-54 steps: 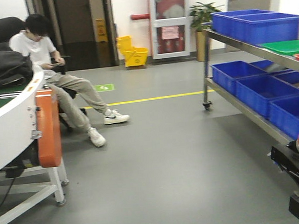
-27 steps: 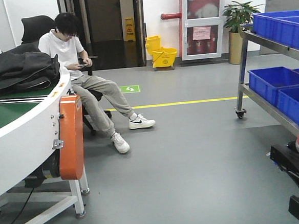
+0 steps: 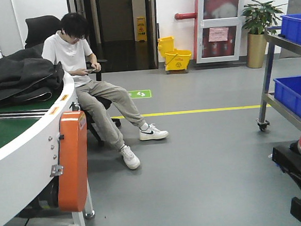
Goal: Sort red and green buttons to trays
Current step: 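Drive the base to the cart with the green and red trays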
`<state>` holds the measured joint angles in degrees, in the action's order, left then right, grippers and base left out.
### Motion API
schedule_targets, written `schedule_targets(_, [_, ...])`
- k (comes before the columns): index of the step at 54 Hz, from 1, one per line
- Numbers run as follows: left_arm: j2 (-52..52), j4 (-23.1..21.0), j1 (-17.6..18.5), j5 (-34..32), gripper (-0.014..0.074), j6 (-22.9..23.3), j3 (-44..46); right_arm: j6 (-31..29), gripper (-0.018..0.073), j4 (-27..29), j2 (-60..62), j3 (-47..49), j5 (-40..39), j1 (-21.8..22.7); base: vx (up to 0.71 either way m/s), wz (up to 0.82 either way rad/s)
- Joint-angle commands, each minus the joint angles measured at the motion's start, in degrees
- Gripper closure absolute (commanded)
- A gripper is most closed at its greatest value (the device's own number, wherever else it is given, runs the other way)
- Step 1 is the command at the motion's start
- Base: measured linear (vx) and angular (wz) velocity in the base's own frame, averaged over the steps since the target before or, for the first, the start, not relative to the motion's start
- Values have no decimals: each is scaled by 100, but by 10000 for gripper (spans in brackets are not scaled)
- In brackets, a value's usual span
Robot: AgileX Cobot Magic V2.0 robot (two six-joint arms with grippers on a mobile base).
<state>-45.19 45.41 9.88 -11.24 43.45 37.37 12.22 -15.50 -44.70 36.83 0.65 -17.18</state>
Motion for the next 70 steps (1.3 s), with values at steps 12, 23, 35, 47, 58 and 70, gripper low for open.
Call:
schedule_targets(12, [28,-79,14,-333,599,40,201,-45,568,-19,45,225,-480,2,49,2])
schedule_targets(23, [28,-79,14,-331,599,40,201,-45,568,-19,45,225,-480,2,51,-3])
schedule_targets(35, [28,-79,14,-331,599,40,201,-45,568,-19,45,225,-480,2,52,-6])
schedule_targets(47, [28,-79,14,-325,599,40,201,-45,568,-19,45,225,-480,2,51,-10])
schedule_targets(58, [28,-79,14,-331,599,40,201,-45,568,-19,45,225,-480,2,49,-17])
schedule_targets(70, [28,-79,14,-331,599,40,201,-45,568,-19,45,225,-480,2,46,-26])
